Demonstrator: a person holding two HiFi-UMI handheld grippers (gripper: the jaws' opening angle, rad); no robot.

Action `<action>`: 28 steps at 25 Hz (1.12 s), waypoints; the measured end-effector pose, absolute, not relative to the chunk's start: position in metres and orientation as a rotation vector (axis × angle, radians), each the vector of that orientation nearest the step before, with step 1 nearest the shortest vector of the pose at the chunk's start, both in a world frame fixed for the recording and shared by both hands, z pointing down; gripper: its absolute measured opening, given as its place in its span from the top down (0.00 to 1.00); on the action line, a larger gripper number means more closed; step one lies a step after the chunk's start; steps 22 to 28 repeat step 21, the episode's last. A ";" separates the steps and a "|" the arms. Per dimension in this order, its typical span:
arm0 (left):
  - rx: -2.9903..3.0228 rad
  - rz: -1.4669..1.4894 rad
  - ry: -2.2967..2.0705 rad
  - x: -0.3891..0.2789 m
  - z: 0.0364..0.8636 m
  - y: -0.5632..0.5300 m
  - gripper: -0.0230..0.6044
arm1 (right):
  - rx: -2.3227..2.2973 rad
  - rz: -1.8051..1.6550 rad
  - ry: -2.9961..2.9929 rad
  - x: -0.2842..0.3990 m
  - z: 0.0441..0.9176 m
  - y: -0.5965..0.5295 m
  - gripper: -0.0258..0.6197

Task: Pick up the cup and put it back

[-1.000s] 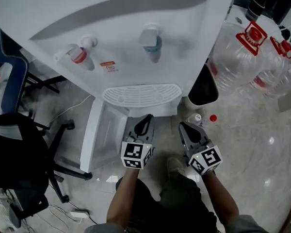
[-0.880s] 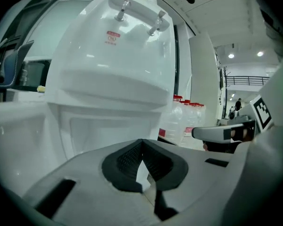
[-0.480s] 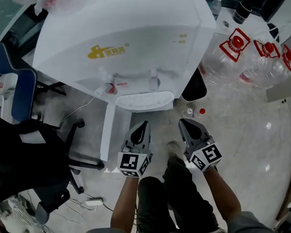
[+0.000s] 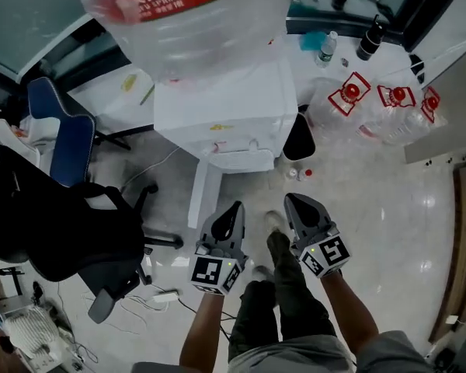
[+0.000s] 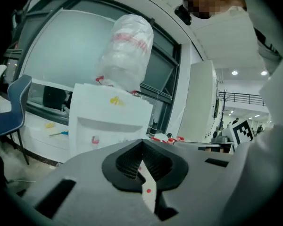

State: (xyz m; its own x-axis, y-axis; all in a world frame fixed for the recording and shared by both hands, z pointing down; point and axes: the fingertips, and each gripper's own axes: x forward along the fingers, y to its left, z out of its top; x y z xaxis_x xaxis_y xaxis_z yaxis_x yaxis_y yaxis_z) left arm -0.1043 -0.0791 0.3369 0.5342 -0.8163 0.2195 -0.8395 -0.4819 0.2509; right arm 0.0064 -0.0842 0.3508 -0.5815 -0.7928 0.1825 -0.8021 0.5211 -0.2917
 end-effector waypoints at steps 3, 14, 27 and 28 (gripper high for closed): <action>2.446 0.106 -1.359 -0.100 0.274 -0.051 0.95 | 1.427 0.520 -2.716 0.006 0.286 -0.059 0.95; 2.529 0.084 -1.318 -0.054 0.111 0.032 0.95 | 1.446 0.463 -2.763 0.037 0.130 0.023 0.95; 2.626 0.095 -1.294 -0.015 0.068 0.053 0.95 | 1.390 0.438 -2.820 0.057 0.094 0.047 0.95; 2.626 0.095 -1.294 -0.015 0.068 0.053 0.95 | 1.390 0.438 -2.820 0.057 0.094 0.047 0.95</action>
